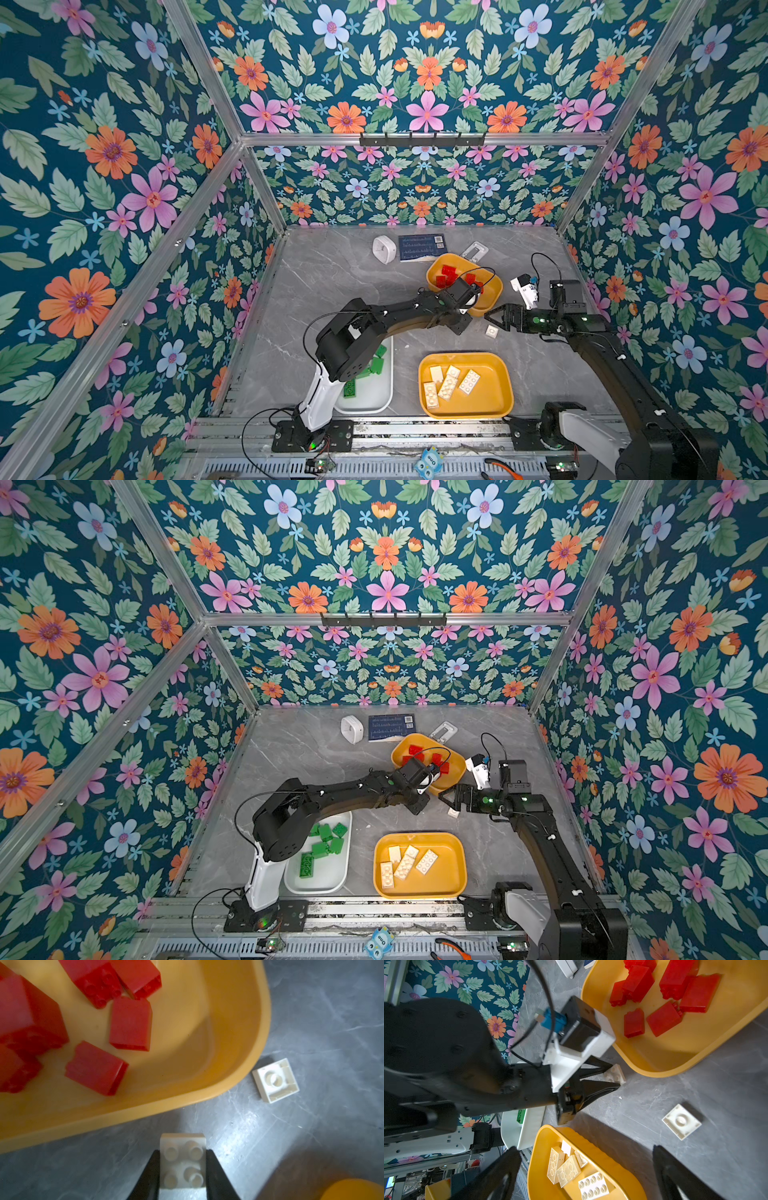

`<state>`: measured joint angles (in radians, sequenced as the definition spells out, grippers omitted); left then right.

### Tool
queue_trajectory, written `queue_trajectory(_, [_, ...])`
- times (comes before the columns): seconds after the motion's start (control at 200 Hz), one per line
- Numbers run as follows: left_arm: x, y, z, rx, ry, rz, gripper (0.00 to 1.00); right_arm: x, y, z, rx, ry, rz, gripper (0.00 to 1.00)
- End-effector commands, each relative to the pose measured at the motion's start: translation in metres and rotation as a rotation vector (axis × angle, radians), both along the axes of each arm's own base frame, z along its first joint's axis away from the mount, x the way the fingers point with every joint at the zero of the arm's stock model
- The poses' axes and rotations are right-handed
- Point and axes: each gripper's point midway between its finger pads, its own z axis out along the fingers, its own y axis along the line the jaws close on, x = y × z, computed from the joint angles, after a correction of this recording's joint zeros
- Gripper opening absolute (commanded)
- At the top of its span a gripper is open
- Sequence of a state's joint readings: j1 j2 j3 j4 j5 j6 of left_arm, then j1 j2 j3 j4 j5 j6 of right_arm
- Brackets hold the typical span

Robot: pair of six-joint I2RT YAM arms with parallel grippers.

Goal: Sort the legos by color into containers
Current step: 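Carry the white brick with the left gripper into the nearer yellow tray, release, then grasp the flat white plate with the right gripper while the left arm withdraws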

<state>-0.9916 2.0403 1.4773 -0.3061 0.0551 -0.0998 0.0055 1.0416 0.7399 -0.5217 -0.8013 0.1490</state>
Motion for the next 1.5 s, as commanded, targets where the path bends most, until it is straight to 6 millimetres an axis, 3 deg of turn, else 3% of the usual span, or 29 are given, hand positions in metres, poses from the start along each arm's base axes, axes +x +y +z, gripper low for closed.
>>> queue_trajectory(0.0, [-0.006,0.008,0.021,0.000,0.014,0.009,0.30,0.002,0.000,0.002,-0.007,-0.014,0.005,0.99])
queue_trajectory(0.185, [-0.043,0.024,0.053,-0.088,0.096,0.016,0.30,0.006,-0.001,0.004,-0.009,-0.024,0.000,0.99])
queue_trajectory(0.345, [-0.096,0.026,0.077,-0.187,0.171,-0.031,0.30,0.008,0.000,0.002,-0.001,-0.016,0.005,0.99])
queue_trajectory(0.485, [-0.137,0.034,0.075,-0.212,0.230,-0.070,0.30,0.008,0.001,0.001,0.002,-0.011,0.012,0.99])
queue_trajectory(0.665, [-0.178,0.046,0.053,-0.191,0.285,-0.135,0.33,0.009,0.001,-0.003,-0.006,-0.005,0.020,0.99])
queue_trajectory(0.755, [-0.178,0.051,0.043,-0.162,0.281,-0.121,0.43,0.010,-0.003,-0.008,-0.023,0.011,-0.003,0.99])
queue_trajectory(0.82, [-0.176,0.050,0.049,-0.173,0.264,-0.118,0.63,0.010,-0.007,-0.014,-0.050,0.031,-0.036,0.99])
queue_trajectory(0.905, [-0.173,0.049,0.058,-0.196,0.255,-0.111,0.72,0.011,-0.014,-0.020,-0.081,0.061,-0.081,0.99])
queue_trajectory(1.11, [-0.169,0.055,0.073,-0.264,0.268,-0.098,0.80,0.011,-0.026,-0.039,-0.235,0.129,-0.193,0.99])
queue_trajectory(1.3, [-0.146,0.072,0.090,-0.378,0.275,-0.010,0.83,0.007,-0.034,-0.064,-0.398,0.230,-0.347,0.99])
queue_trajectory(1.495, [-0.125,0.089,0.109,-0.474,0.276,0.054,0.84,0.006,-0.039,-0.082,-0.496,0.294,-0.481,0.85])
